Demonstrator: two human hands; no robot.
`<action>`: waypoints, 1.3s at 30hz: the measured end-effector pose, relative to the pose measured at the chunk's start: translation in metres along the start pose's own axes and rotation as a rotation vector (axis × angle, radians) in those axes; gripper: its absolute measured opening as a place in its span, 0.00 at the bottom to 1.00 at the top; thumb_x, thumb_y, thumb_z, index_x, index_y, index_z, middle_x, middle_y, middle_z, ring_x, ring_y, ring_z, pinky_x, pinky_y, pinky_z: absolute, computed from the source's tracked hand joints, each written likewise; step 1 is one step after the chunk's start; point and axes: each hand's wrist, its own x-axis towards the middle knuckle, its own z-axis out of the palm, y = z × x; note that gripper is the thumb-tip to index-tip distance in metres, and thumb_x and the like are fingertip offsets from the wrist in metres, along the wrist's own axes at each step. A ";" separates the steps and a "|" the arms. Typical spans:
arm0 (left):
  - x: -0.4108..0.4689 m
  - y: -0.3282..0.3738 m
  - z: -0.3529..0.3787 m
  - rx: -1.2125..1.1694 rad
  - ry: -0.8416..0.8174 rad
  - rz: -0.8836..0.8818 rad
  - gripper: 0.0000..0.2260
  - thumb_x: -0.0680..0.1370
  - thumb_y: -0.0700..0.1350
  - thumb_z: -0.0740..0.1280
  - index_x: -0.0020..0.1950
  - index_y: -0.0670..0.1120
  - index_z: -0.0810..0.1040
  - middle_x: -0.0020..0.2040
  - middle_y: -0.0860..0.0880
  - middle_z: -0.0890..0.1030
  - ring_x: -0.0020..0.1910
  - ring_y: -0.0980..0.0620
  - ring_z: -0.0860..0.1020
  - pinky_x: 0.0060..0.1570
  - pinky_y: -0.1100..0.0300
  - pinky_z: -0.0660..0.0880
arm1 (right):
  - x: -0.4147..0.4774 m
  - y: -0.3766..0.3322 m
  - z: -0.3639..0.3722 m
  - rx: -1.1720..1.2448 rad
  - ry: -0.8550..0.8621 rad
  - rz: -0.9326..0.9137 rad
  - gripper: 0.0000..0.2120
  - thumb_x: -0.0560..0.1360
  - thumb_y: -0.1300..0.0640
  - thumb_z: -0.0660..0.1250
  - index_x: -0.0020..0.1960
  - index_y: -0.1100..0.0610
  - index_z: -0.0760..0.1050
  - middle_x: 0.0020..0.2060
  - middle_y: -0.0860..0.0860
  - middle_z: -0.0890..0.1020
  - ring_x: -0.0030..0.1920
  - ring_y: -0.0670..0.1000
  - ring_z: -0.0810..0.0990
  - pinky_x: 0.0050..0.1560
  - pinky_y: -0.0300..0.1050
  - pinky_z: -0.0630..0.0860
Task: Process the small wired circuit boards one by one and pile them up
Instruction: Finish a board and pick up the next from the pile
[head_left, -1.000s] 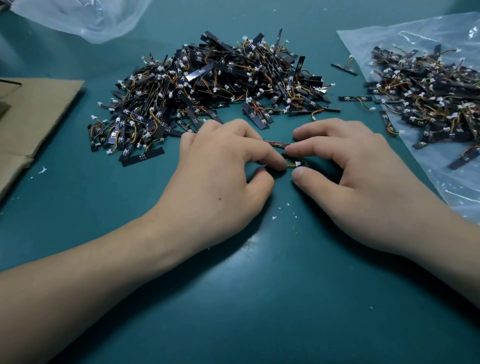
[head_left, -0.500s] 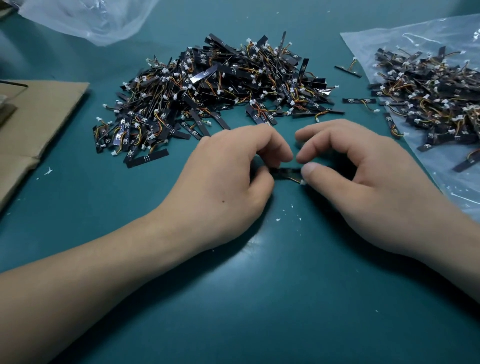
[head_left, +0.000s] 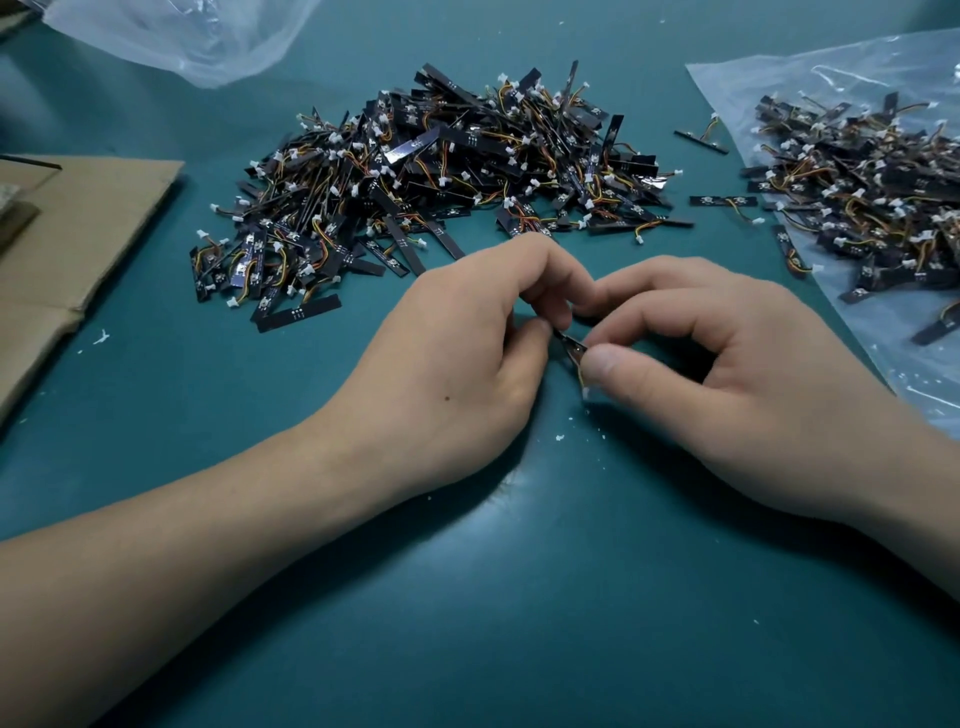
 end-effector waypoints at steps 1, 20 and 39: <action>0.000 0.001 0.000 0.000 -0.006 0.001 0.15 0.77 0.36 0.65 0.55 0.56 0.79 0.46 0.60 0.80 0.40 0.56 0.77 0.41 0.68 0.69 | 0.000 0.000 0.001 -0.031 -0.003 -0.008 0.09 0.76 0.45 0.67 0.45 0.46 0.85 0.55 0.38 0.82 0.60 0.43 0.79 0.65 0.39 0.69; 0.000 0.003 0.000 -0.142 0.145 -0.035 0.04 0.78 0.46 0.72 0.44 0.52 0.83 0.34 0.61 0.79 0.28 0.58 0.74 0.32 0.67 0.69 | -0.001 0.000 -0.001 0.238 0.220 0.087 0.07 0.78 0.49 0.67 0.48 0.47 0.84 0.46 0.42 0.86 0.44 0.54 0.83 0.50 0.51 0.77; 0.001 0.006 -0.002 0.061 0.011 -0.044 0.03 0.77 0.54 0.65 0.46 0.56 0.76 0.53 0.59 0.79 0.59 0.53 0.74 0.66 0.47 0.68 | 0.000 0.001 0.000 0.110 0.125 0.092 0.02 0.76 0.49 0.69 0.45 0.45 0.79 0.49 0.38 0.85 0.49 0.47 0.83 0.54 0.41 0.76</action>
